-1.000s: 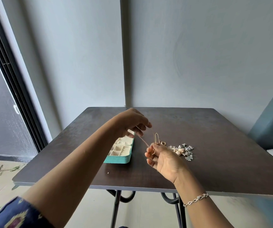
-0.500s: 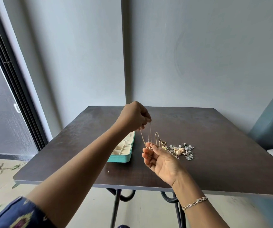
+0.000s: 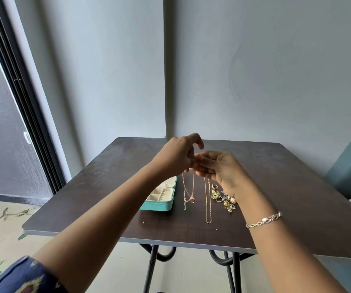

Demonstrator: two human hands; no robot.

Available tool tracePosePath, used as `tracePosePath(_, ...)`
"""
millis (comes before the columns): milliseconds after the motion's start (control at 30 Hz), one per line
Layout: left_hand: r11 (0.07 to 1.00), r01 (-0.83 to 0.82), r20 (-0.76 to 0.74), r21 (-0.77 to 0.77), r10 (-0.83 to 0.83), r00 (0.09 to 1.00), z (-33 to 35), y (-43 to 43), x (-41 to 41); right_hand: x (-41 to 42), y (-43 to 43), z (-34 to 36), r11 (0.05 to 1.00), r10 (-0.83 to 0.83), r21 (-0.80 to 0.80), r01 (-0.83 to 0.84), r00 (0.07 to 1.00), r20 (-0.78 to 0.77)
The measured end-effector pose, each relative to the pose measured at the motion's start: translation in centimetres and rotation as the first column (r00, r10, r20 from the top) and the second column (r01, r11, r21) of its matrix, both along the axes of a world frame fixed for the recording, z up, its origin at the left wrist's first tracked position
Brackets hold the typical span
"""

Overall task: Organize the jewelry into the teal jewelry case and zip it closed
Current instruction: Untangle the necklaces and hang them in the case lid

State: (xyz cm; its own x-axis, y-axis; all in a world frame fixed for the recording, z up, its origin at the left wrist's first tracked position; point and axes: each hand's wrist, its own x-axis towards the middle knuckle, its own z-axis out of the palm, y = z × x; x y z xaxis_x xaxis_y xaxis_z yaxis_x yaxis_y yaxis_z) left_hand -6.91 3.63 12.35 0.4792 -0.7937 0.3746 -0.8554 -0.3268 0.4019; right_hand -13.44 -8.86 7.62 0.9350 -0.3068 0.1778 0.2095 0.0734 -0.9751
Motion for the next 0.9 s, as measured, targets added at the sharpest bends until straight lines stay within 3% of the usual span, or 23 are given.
tracePosePath(200, 0.998, -0.002, -0.227, -0.068, -0.014, 0.974, 0.2, 0.7, 0.8, 0.2, 0.0, 1.2, 0.99, 0.116, -0.071, -0.12, 0.991, -0.061)
tracePosePath(333, 0.995, -0.028, -0.478, -0.093, -0.02, 0.878, 0.4, 1.2, 1.0, 0.5, 0.4, 1.3, 0.973, 0.082, -0.213, -0.093, 0.995, -0.06)
tracePosePath(433, 0.991, -0.035, -0.586, -0.127, -0.046, 0.809, 0.5, 1.5, 1.1, 0.7, 0.7, 1.1, 0.963, 0.048, -0.264, -0.052, 0.999, -0.021)
tracePosePath(667, 0.99, -0.051, -0.639, -0.132, -0.046, 0.767, 0.0, 2.3, 2.0, 0.7, 0.6, 0.8, 0.97, -0.053, -0.237, 0.055, 0.998, 0.015)
tracePosePath(900, 0.973, -0.088, -0.599, -0.212, -0.058, 0.799, -0.6, 1.9, 1.9, 0.9, 0.6, 1.1, 0.954, 0.046, -0.292, -0.062, 0.997, -0.064)
